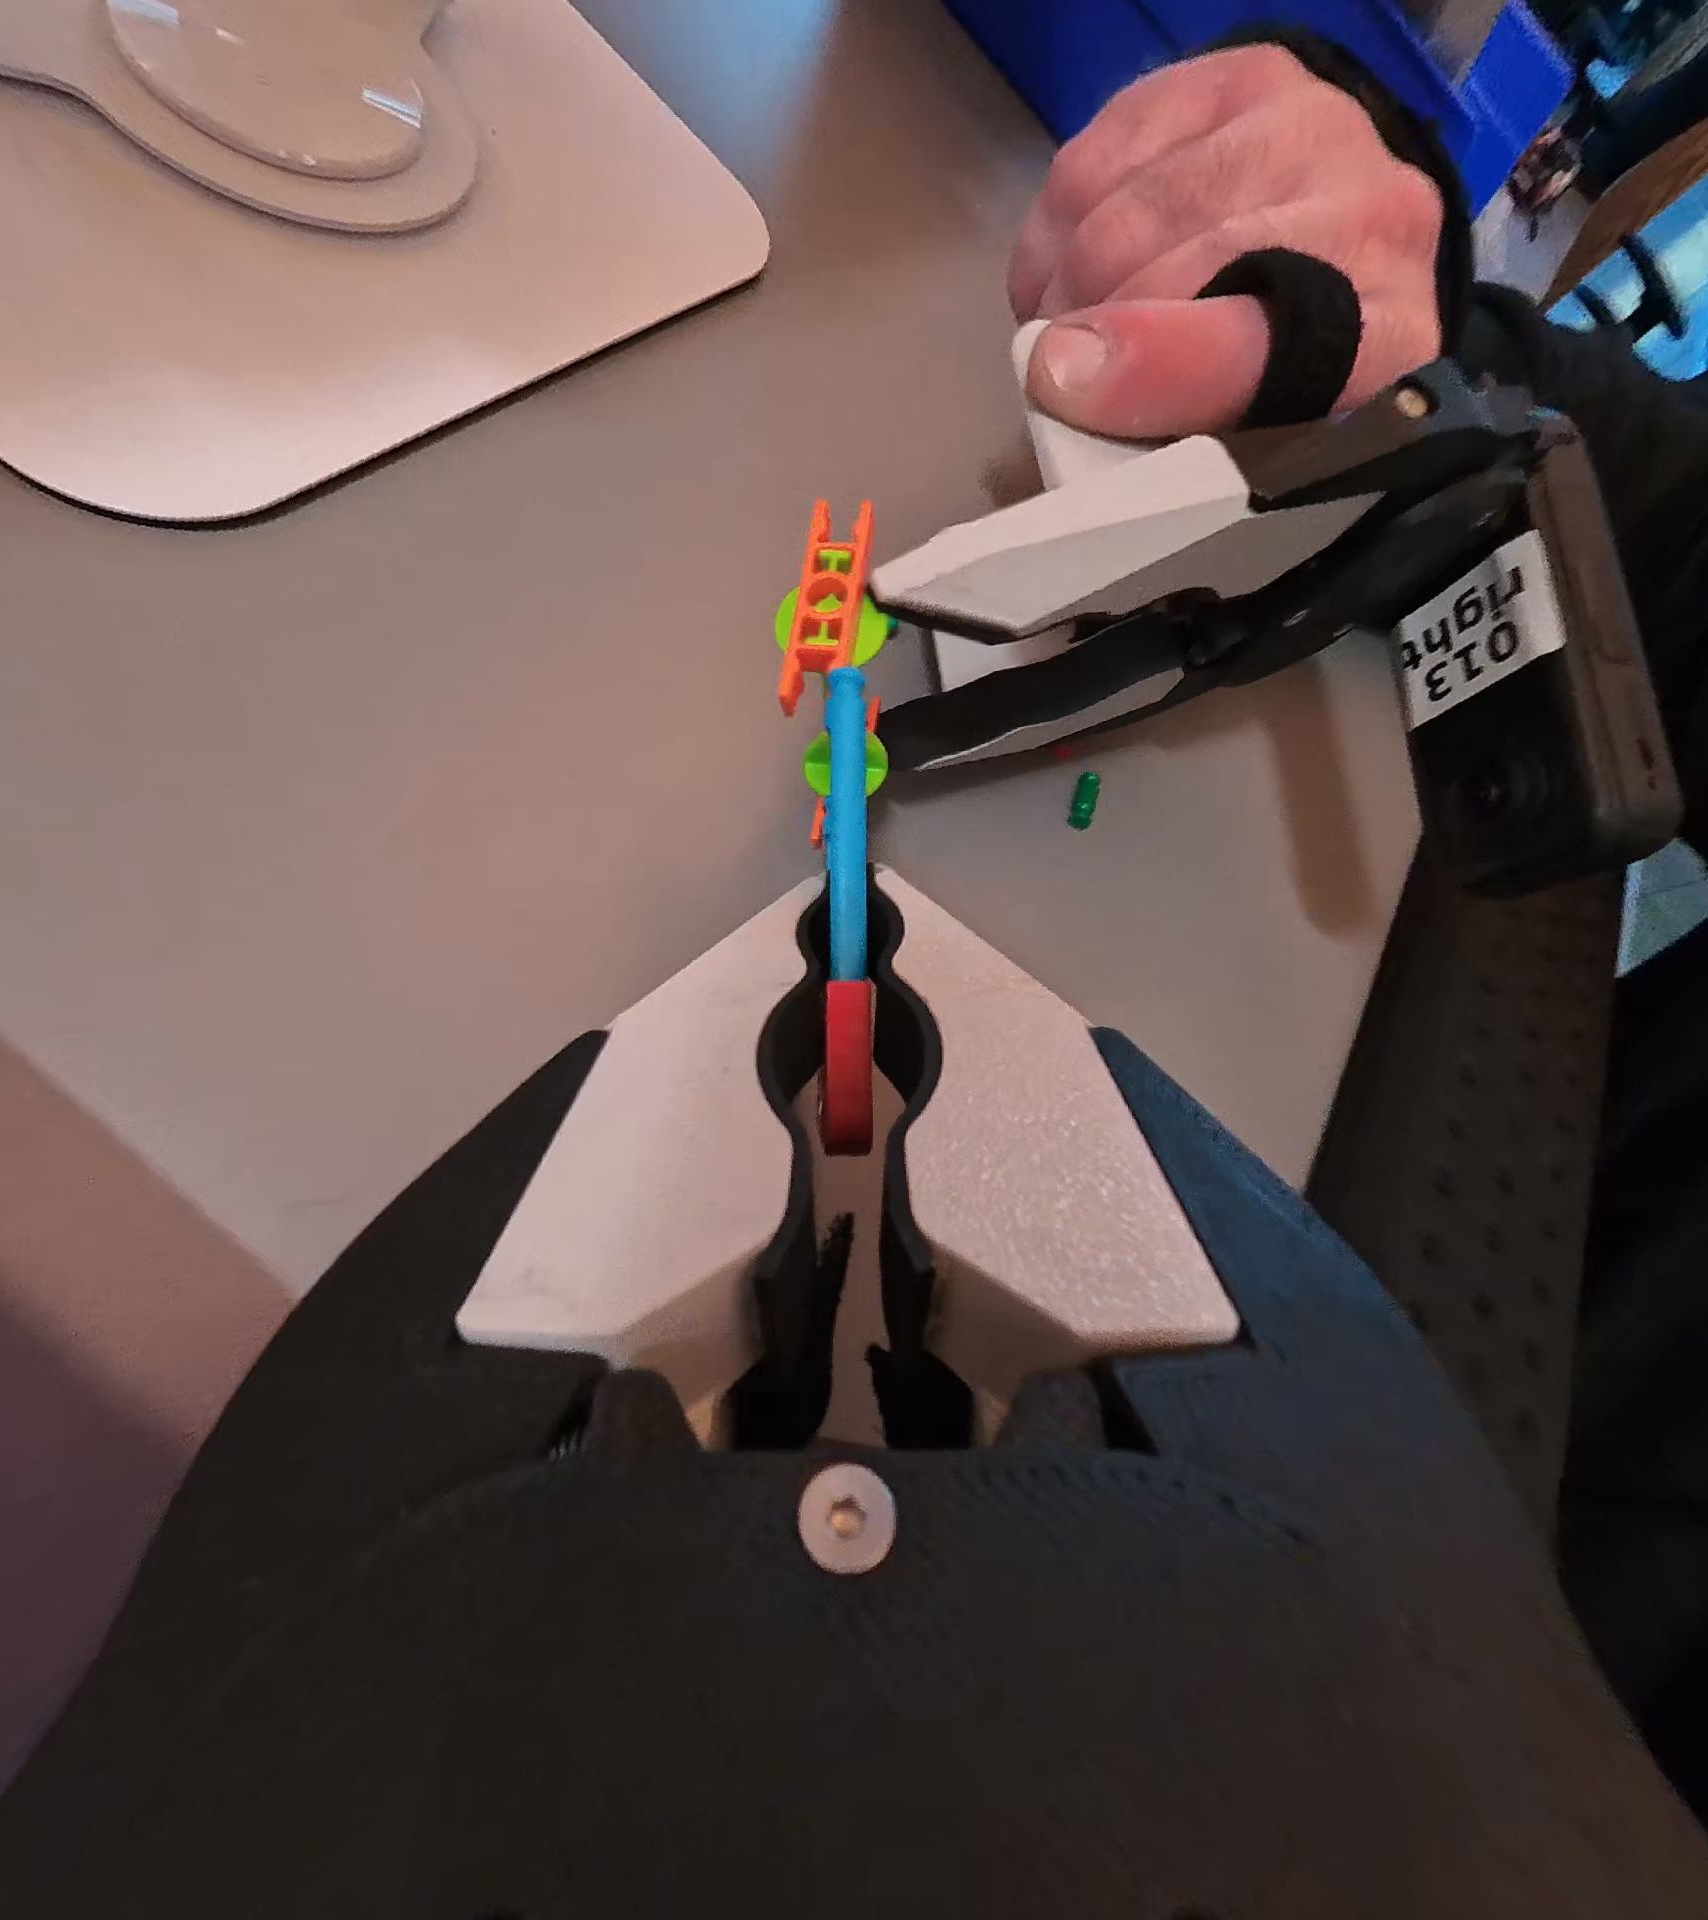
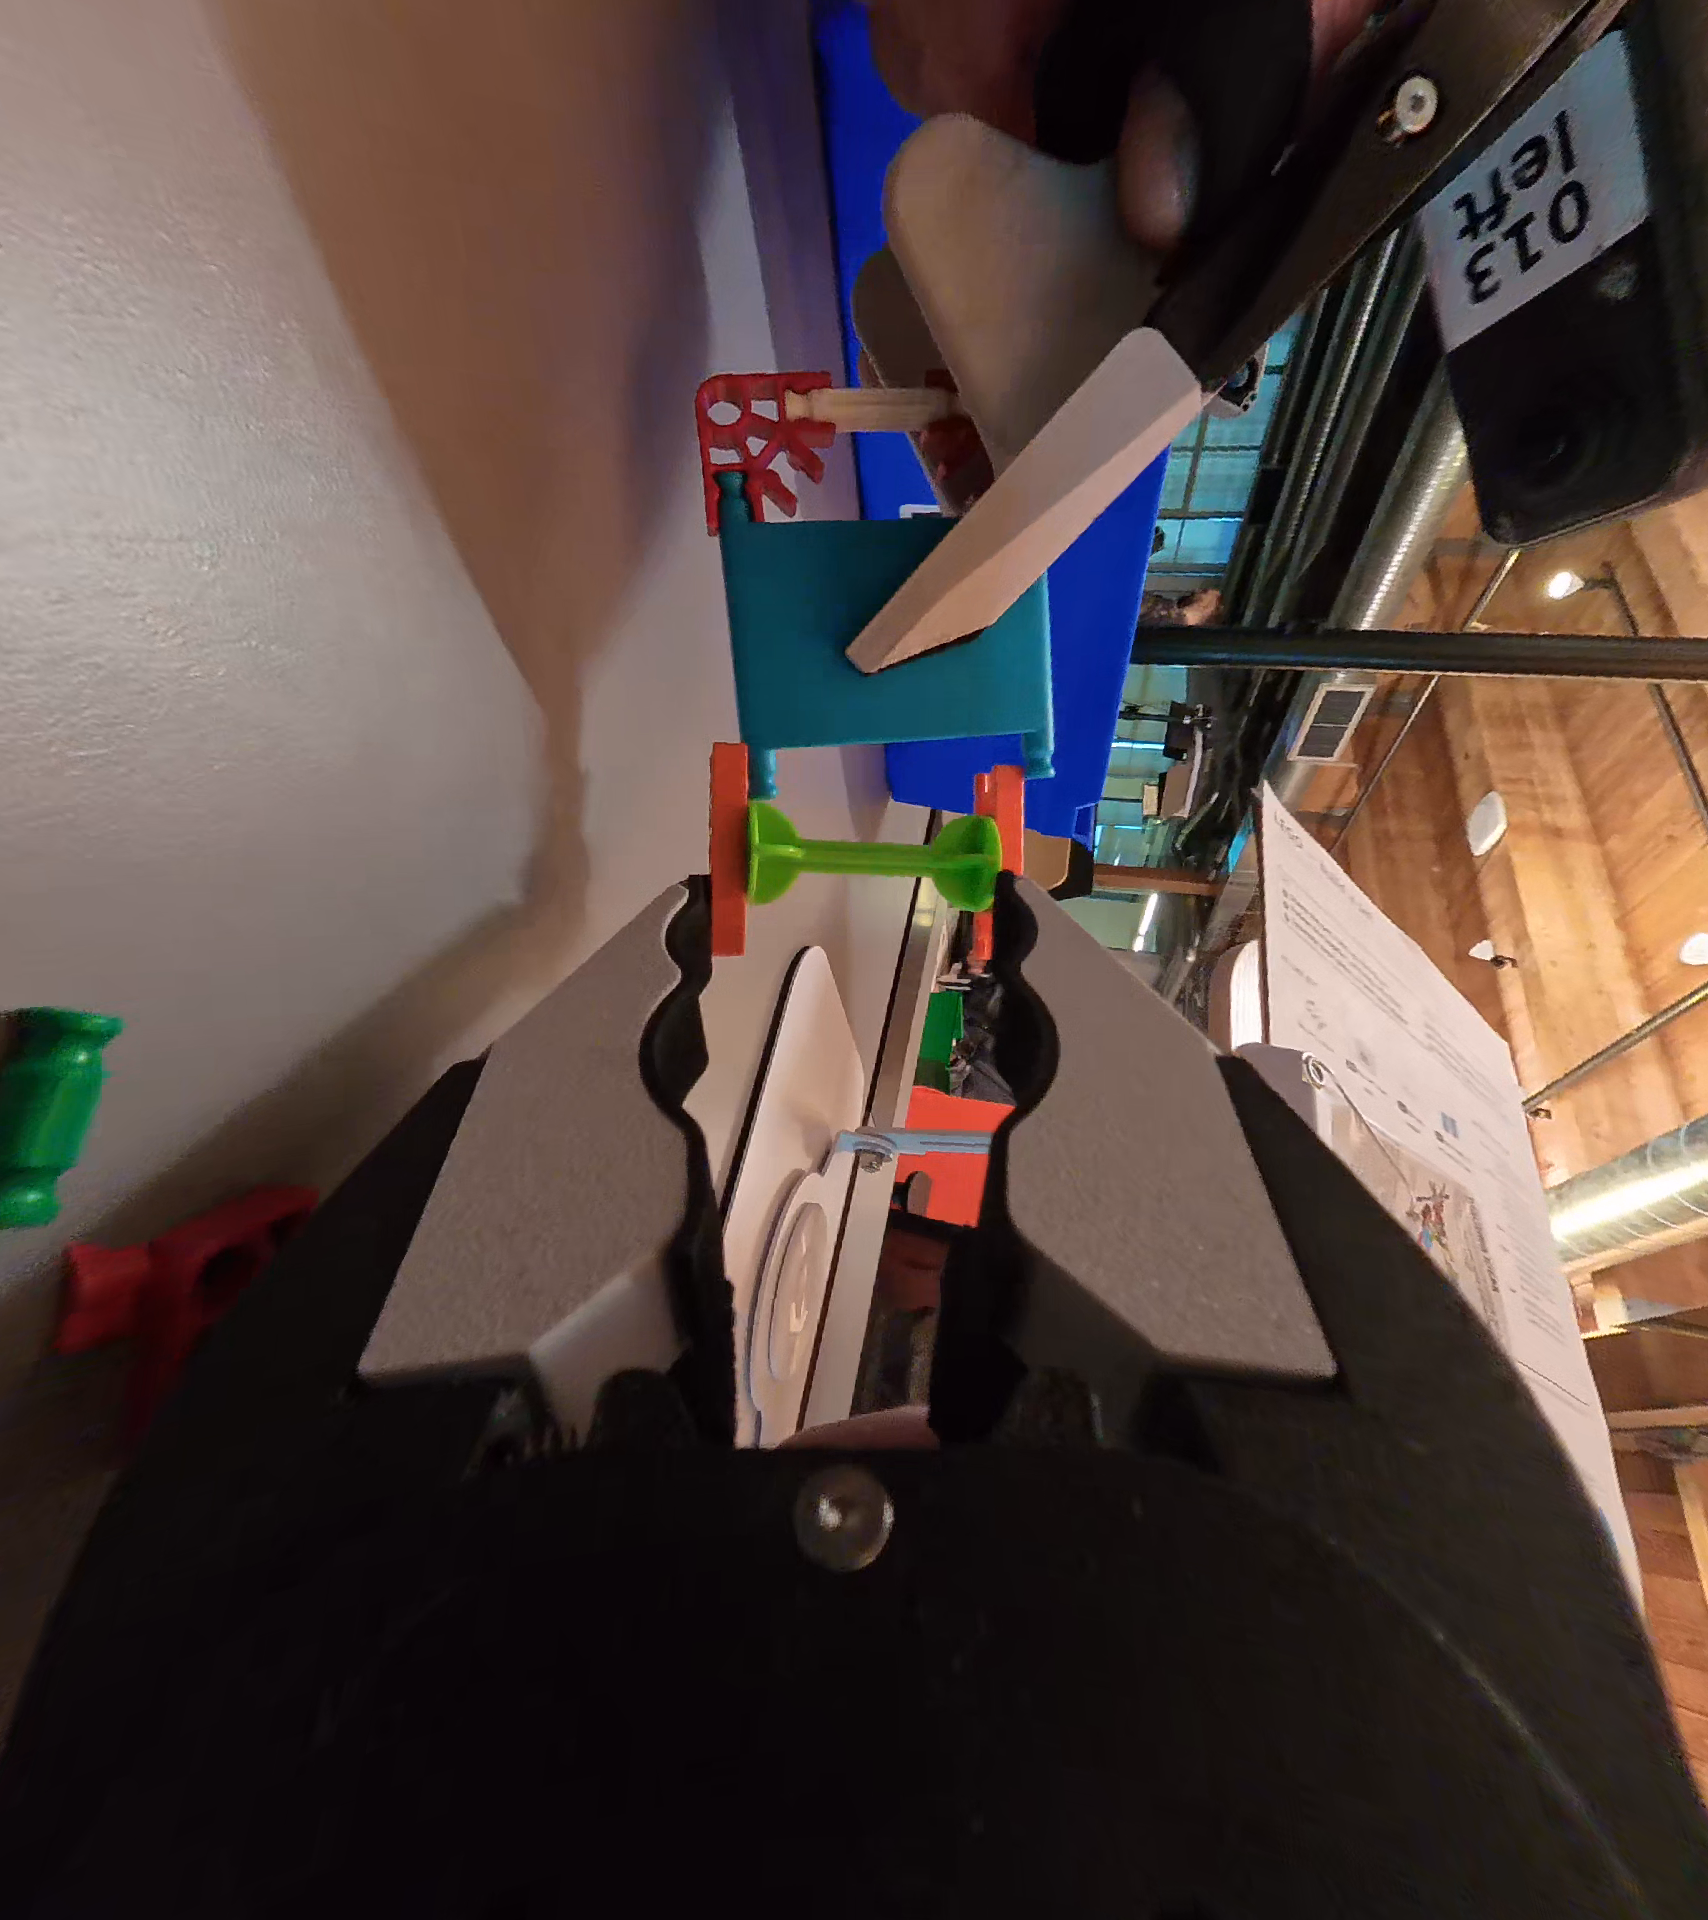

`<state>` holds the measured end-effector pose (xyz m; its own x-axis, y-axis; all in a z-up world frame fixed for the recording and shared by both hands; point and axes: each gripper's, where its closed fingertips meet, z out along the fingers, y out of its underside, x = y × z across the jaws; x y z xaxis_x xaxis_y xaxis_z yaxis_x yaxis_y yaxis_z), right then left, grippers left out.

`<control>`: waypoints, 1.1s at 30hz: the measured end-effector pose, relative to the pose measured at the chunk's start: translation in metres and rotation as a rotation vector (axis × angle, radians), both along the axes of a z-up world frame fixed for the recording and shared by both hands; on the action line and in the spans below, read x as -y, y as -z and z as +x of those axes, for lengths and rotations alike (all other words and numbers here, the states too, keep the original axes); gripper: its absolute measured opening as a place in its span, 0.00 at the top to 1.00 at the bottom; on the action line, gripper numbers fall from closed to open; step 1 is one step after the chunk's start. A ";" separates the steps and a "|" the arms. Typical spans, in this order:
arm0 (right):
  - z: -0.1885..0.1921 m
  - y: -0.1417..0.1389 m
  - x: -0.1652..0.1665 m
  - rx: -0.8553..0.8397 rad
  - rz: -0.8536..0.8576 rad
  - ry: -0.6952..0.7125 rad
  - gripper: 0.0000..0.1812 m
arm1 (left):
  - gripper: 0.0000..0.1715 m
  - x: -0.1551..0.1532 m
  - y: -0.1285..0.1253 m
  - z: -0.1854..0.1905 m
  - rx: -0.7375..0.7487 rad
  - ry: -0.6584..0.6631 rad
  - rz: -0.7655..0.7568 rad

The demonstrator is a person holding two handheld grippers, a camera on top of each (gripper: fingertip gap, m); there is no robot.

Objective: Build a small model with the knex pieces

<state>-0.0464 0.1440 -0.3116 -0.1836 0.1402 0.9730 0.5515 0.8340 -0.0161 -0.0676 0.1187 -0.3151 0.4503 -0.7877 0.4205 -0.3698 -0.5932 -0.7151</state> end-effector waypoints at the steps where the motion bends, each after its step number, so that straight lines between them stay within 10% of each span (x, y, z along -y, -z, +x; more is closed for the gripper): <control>1: 0.001 -0.001 0.000 -0.010 0.013 -0.002 0.71 | 1.00 0.000 -0.001 0.001 0.016 0.000 -0.013; 33: 0.003 0.007 0.001 0.005 0.109 -0.010 0.71 | 1.00 0.011 0.010 0.007 -0.071 0.113 0.022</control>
